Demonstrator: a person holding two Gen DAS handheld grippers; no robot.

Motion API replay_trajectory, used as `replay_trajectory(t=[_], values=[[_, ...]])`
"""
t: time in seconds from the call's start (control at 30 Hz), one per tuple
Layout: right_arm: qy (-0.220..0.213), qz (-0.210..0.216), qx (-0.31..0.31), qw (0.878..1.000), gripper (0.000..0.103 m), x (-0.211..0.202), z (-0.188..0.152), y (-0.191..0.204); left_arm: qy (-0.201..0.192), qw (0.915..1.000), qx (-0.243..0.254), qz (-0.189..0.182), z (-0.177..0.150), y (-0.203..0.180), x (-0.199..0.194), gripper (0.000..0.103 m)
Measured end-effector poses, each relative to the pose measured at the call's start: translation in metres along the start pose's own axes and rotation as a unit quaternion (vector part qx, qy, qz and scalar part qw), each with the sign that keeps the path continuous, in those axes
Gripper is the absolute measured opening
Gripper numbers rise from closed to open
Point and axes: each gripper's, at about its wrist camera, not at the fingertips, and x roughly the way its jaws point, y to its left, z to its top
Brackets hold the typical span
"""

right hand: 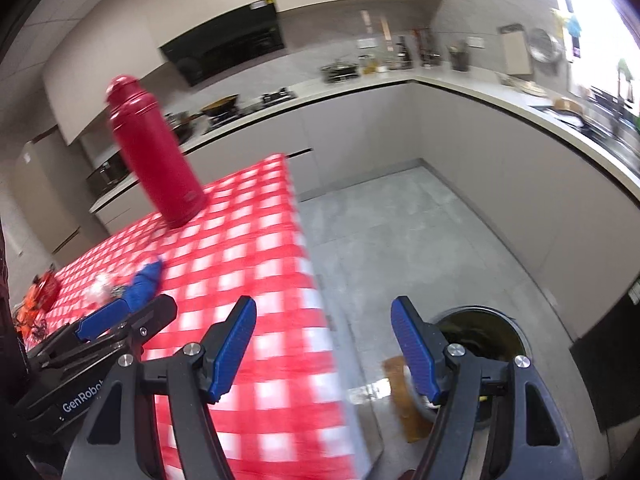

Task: Collect trash
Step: 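Move both tools back over the table, then grasp the orange bag and blue cloth with the right gripper while the left grasps the plastic-wrap ball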

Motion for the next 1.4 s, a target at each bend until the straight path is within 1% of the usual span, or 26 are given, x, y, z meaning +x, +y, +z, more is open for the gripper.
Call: replay_trajectory(t=[0.23, 0.4, 0.57, 0.7, 0.87, 1.07, 1.23, 1.4], values=[[0.014, 0.046, -0.039, 0.998, 0.072, 0.024, -0.004, 0.076, -0.008, 0.9985, -0.037, 0.041, -0.001, 0.072, -0.013, 0.074], [0.026, 0.074, -0.06, 0.995, 0.072, 0.04, -0.01, 0.121, -0.009, 0.995, -0.067, 0.073, -0.006, 0.127, -0.017, 0.074], [0.037, 0.095, -0.083, 0.991, 0.072, 0.058, -0.018, 0.166, -0.008, 0.9913, -0.089, 0.097, -0.013, 0.171, -0.022, 0.074], [0.047, 0.107, -0.096, 0.989, 0.072, 0.072, -0.023, 0.193, -0.005, 0.9879, -0.106, 0.113, -0.016, 0.205, -0.021, 0.074], [0.062, 0.123, -0.108, 0.985, 0.072, 0.094, -0.032, 0.229, -0.002, 0.9851, -0.117, 0.126, -0.018, 0.235, -0.02, 0.074], [0.086, 0.137, -0.118, 0.98, 0.072, 0.122, -0.044, 0.261, 0.007, 0.9837, -0.122, 0.132, -0.021, 0.263, -0.014, 0.074], [0.097, 0.136, -0.125, 0.978, 0.072, 0.14, -0.05, 0.279, 0.013, 0.9839, -0.122, 0.13, -0.023, 0.278, -0.005, 0.074], [0.111, 0.128, -0.129, 0.977, 0.072, 0.158, -0.057, 0.289, 0.024, 0.9839, -0.124, 0.127, -0.025, 0.292, 0.006, 0.074]])
